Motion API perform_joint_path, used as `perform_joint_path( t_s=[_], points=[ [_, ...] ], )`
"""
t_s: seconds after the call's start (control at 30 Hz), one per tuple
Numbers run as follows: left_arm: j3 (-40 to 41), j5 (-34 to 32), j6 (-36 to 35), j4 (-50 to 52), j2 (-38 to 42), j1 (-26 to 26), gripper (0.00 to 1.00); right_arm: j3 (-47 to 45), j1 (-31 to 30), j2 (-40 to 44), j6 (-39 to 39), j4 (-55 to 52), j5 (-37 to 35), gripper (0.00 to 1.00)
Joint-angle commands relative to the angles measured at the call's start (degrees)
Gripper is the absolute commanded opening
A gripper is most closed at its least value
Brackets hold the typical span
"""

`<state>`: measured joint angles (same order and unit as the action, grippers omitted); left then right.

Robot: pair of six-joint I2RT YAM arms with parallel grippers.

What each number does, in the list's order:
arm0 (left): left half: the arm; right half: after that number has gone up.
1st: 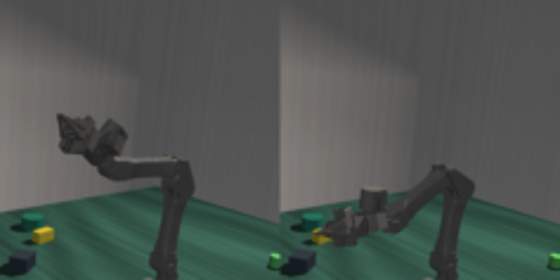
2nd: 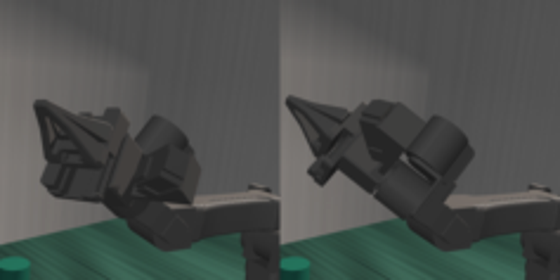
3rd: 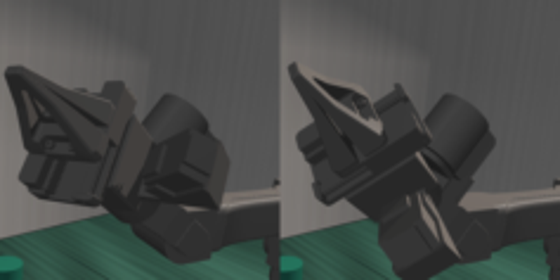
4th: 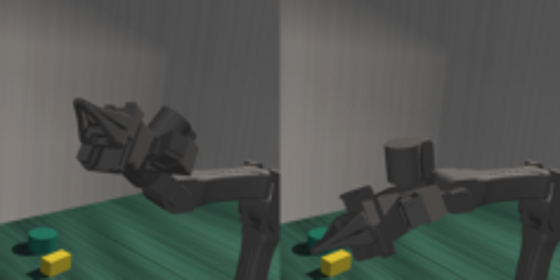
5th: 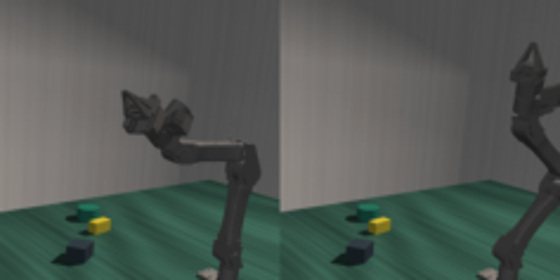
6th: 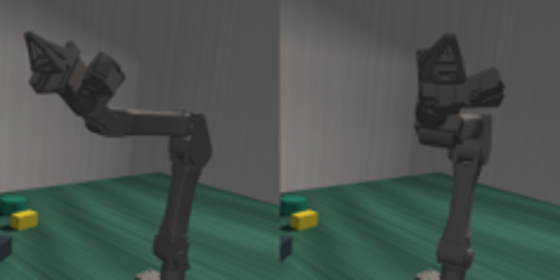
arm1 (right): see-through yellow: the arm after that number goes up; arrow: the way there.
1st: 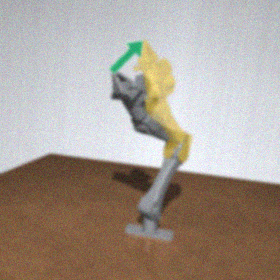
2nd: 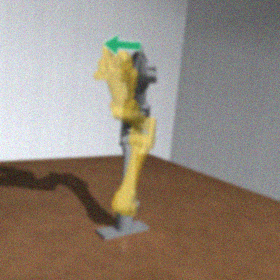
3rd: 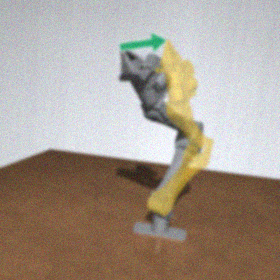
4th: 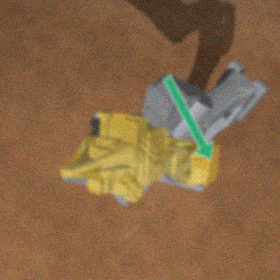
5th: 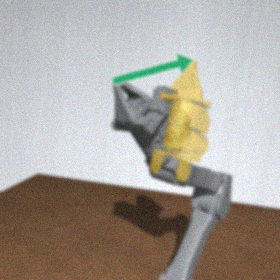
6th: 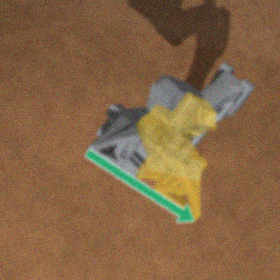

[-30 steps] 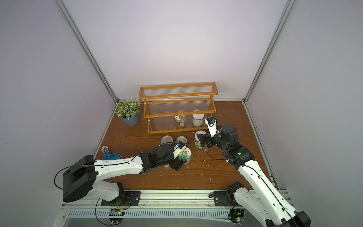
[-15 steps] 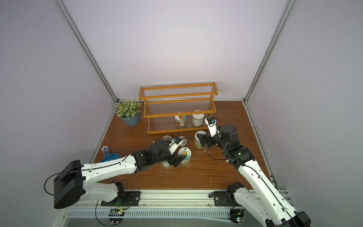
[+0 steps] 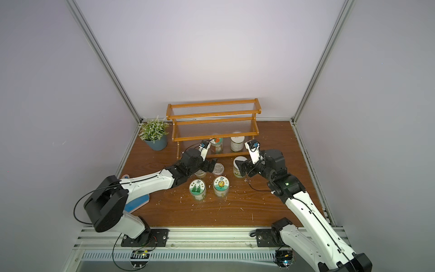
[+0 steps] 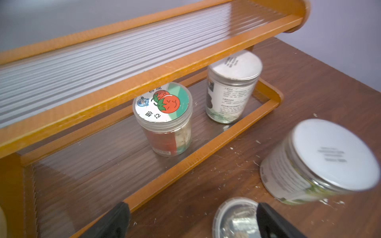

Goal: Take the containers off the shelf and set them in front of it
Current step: 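Pick up a container from the shelf.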

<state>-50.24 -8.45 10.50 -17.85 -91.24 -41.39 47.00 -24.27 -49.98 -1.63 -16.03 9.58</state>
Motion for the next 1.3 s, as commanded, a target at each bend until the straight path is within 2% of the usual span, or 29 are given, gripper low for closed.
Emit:
perform_joint_path(
  t_s=[0.0, 0.2, 0.43, 0.63, 1.27],
  points=[
    [-3.4, -1.6, 0.4, -6.2, -4.0, 1.4, 0.99, -0.1, 0.3, 0.2, -0.9, 3.0, 1.9, 0.99],
    [-7.0, 1.7, 2.9, -10.5, -10.7, 4.9, 0.99, -0.4, 0.3, 0.0, -1.0, 3.5, 3.0, 0.99],
    [-10.6, 5.3, 2.0, -12.0, -16.0, 6.1, 0.99, -0.5, 0.4, -0.3, -0.7, 3.8, 3.4, 0.99],
    [-11.6, 8.5, 1.2, -13.7, -18.7, 6.7, 0.99, -0.8, 0.6, -0.9, -0.7, 4.3, 3.8, 0.99],
    [-19.2, 13.3, -2.3, -14.4, -26.4, 10.2, 0.99, -1.1, 1.1, -2.2, -0.7, 5.2, 5.2, 0.99]
  ],
)
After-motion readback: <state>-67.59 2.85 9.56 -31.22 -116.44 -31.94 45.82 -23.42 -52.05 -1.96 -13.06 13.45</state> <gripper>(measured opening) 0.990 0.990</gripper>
